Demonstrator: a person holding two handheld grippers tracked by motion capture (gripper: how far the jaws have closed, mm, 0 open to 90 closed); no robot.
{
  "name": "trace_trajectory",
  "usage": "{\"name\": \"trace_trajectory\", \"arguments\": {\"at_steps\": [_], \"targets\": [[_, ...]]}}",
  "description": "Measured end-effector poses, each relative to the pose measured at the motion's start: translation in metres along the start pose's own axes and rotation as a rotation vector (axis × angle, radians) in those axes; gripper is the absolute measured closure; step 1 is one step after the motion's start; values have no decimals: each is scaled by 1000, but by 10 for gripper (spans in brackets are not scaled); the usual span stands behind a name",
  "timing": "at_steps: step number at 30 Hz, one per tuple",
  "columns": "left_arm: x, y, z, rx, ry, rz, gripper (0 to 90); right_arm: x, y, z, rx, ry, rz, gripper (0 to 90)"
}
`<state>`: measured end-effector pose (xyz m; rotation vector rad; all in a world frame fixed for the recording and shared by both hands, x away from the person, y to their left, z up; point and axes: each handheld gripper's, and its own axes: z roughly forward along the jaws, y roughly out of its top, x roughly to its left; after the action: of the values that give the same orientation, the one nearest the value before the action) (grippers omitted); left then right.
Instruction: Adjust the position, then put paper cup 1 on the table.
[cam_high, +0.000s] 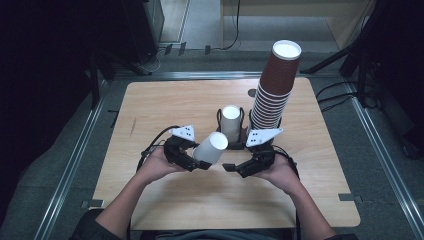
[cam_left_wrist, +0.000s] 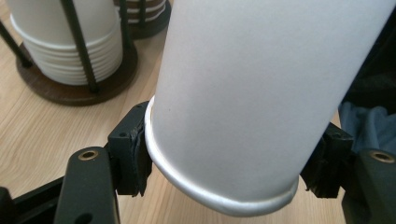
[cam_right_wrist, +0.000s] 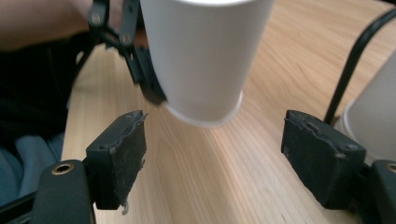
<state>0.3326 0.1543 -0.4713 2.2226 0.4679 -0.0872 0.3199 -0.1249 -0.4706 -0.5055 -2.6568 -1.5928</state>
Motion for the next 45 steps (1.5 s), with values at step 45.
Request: {"name": "trace_trajectory", "arguments": {"at_steps": [45], "targets": [[-5,3,36,362,7,120,293,4,-2,14,130,6,-92,225]]}}
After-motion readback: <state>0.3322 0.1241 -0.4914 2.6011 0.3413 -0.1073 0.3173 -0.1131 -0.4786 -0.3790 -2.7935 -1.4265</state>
